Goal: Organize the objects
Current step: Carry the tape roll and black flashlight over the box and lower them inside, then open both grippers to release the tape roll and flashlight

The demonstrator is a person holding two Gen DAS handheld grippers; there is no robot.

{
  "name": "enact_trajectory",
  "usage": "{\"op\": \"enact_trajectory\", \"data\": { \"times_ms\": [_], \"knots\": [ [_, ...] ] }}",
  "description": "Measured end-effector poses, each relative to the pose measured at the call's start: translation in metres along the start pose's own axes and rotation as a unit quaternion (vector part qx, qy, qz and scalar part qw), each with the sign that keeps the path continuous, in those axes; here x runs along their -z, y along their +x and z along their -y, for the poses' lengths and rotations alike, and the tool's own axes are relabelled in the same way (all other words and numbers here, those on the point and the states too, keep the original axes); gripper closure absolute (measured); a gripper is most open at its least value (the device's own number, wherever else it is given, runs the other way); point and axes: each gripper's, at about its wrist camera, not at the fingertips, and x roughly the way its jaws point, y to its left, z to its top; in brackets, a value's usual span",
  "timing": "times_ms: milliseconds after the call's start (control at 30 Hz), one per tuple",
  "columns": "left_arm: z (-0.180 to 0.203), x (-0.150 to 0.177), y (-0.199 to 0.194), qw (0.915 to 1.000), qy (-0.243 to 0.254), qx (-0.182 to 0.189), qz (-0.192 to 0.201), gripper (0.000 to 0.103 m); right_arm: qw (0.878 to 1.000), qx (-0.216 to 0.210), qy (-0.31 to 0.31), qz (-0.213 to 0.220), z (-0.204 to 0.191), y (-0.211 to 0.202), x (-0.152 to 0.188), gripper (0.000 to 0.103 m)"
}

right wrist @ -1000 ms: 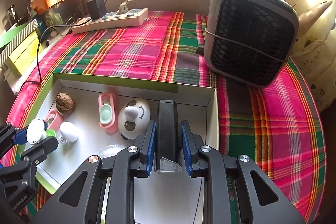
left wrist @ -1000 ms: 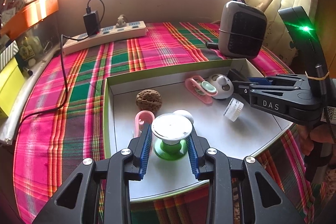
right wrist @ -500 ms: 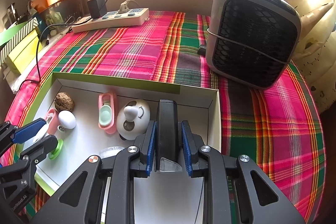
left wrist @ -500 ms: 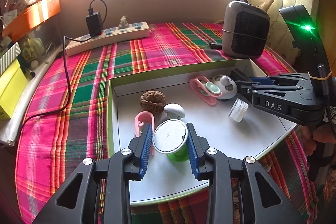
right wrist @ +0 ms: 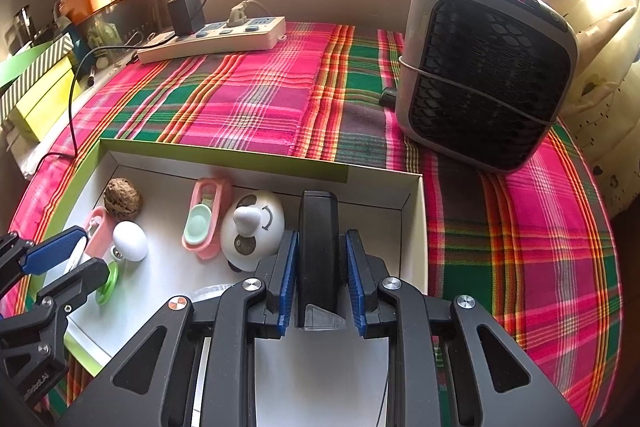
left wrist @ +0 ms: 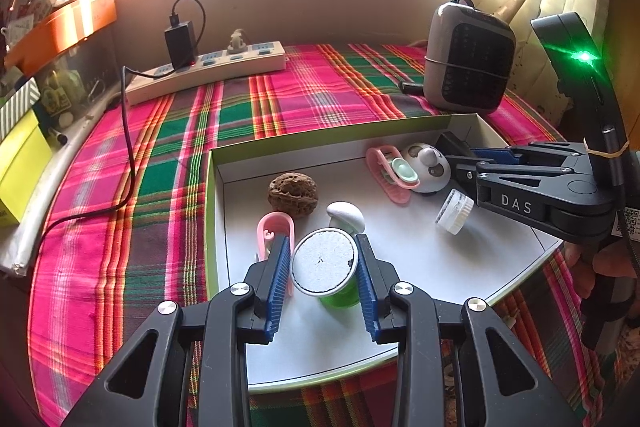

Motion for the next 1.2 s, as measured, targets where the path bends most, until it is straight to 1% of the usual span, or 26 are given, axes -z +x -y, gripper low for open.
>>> {"op": "enact_trajectory", "data": {
  "times_ms": [400, 500, 567, 767, 1000, 1067, 1200],
  "knots": [
    [0.001, 0.002, 0.001, 1.0000, 0.000, 0.000, 0.000, 0.071, 1.000, 0.000, 0.003, 0.001, -0.001, -0.002, 0.001, 0.077],
    [0.001, 0.002, 0.001, 1.0000, 0.000, -0.001, 0.000, 0.069, 1.000, -0.002, 0.006, 0.002, 0.000, -0.002, 0.002, 0.075],
    [0.001, 0.002, 0.001, 1.0000, 0.000, 0.000, 0.000, 0.067, 1.000, 0.000, 0.007, 0.004, 0.000, -0.004, 0.002, 0.071],
    [0.000, 0.004, -0.001, 1.0000, -0.003, -0.001, -0.001, 0.067, 1.000, 0.000, 0.008, 0.007, 0.000, -0.007, 0.003, 0.066],
    [0.001, 0.005, -0.004, 1.0000, -0.003, -0.001, 0.000, 0.066, 1.000, 0.002, 0.007, 0.010, 0.001, -0.011, 0.006, 0.065],
    [0.001, 0.006, -0.006, 1.0000, -0.001, -0.001, 0.002, 0.066, 1.000, 0.000, 0.009, 0.012, 0.001, -0.014, 0.008, 0.063],
    [0.002, 0.009, -0.013, 1.0000, -0.003, -0.002, 0.005, 0.066, 1.000, 0.001, 0.008, 0.017, -0.002, -0.019, 0.010, 0.063]
  ]
}}
